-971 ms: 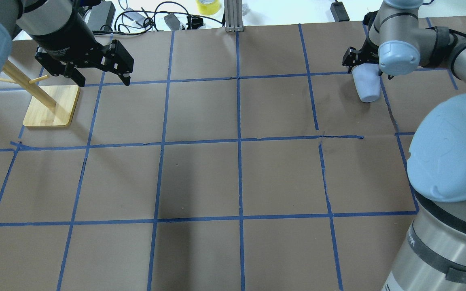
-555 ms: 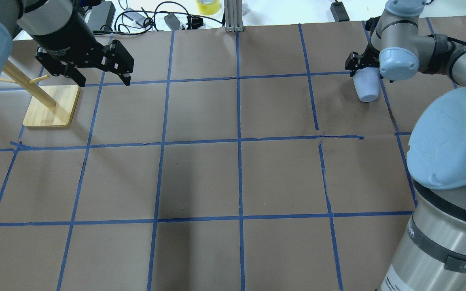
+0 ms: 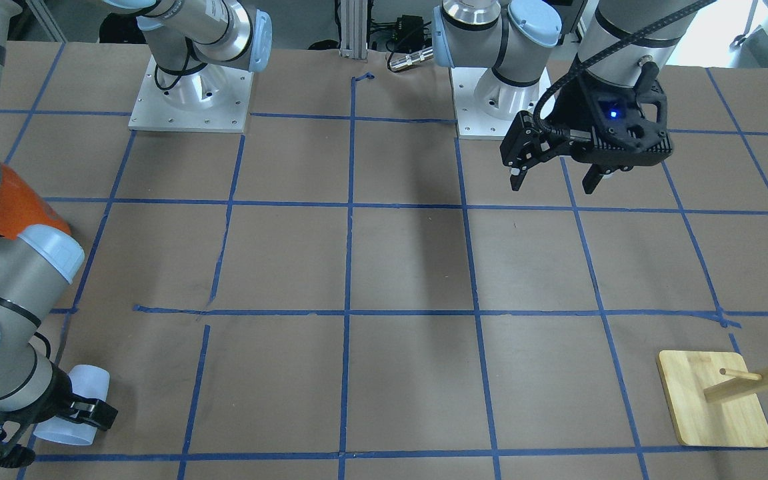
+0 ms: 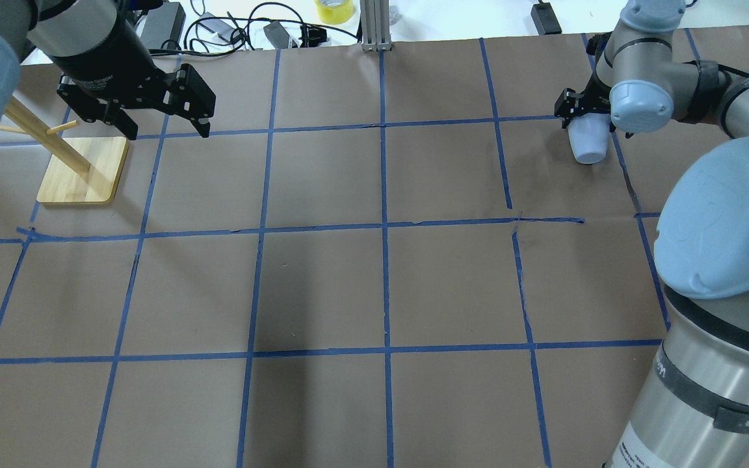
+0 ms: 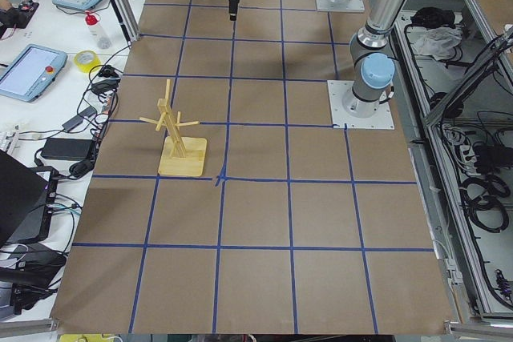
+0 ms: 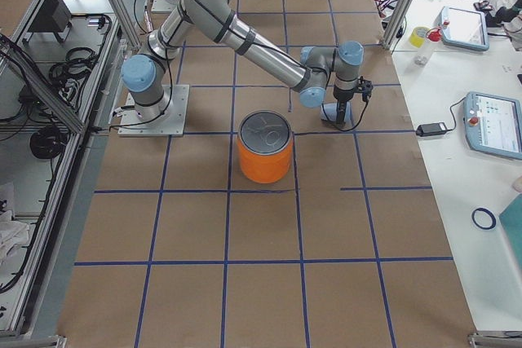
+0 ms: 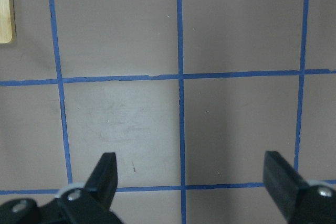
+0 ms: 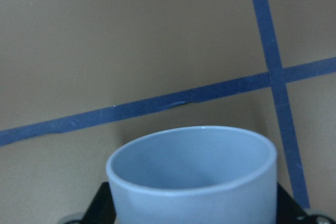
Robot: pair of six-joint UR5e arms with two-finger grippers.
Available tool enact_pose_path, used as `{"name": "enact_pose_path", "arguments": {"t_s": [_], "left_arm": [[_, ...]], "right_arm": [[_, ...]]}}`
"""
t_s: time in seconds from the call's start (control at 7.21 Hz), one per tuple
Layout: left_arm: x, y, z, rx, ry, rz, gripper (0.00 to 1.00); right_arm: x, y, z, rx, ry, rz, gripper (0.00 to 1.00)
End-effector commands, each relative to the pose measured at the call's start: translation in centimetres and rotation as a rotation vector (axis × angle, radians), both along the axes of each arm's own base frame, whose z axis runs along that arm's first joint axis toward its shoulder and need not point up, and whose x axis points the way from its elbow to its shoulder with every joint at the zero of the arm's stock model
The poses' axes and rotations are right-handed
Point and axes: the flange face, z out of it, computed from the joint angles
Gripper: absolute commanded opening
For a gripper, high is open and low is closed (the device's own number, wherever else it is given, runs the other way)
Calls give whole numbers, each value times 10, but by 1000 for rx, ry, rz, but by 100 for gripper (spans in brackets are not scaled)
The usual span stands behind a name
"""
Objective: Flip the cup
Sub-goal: 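Carry the light-blue cup with the right gripper toward the table center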
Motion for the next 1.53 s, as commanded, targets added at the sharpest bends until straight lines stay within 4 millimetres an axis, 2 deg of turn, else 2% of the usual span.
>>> {"name": "enact_pose_path", "arguments": {"t_s": [0.0, 0.14, 0.28, 0.42, 0.69, 0.83, 0.97, 1.11, 1.25, 1.39], "left_arm": [[0, 0, 0, 0, 0, 0, 100], [0, 0, 0, 0, -2, 0, 100], [0, 0, 0, 0, 0, 0, 100], [0, 0, 0, 0, 0, 0, 100], [0, 0, 0, 2, -1, 0, 100], [0, 0, 0, 0, -2, 0, 100], [0, 0, 0, 0, 0, 0, 100], [0, 0, 0, 2, -1, 0, 100], [0, 0, 0, 2, -1, 0, 100], [0, 0, 0, 2, 0, 0, 100]], "right_arm": [[6, 0, 0, -6, -62, -8, 25], [7, 0, 11, -18, -61, -6, 0], [16, -1, 45, -42, -59, 7, 0], [54, 4, 85, -73, -55, 60, 0], [182, 25, 118, -108, -28, 262, 0], [236, 36, 125, -120, -6, 443, 0], [272, 47, 124, -114, 52, 641, 0], [296, 56, 120, -109, 100, 837, 0], [320, 60, 117, -177, 136, 961, 0], [359, 77, 110, -189, 167, 1056, 0]]}}
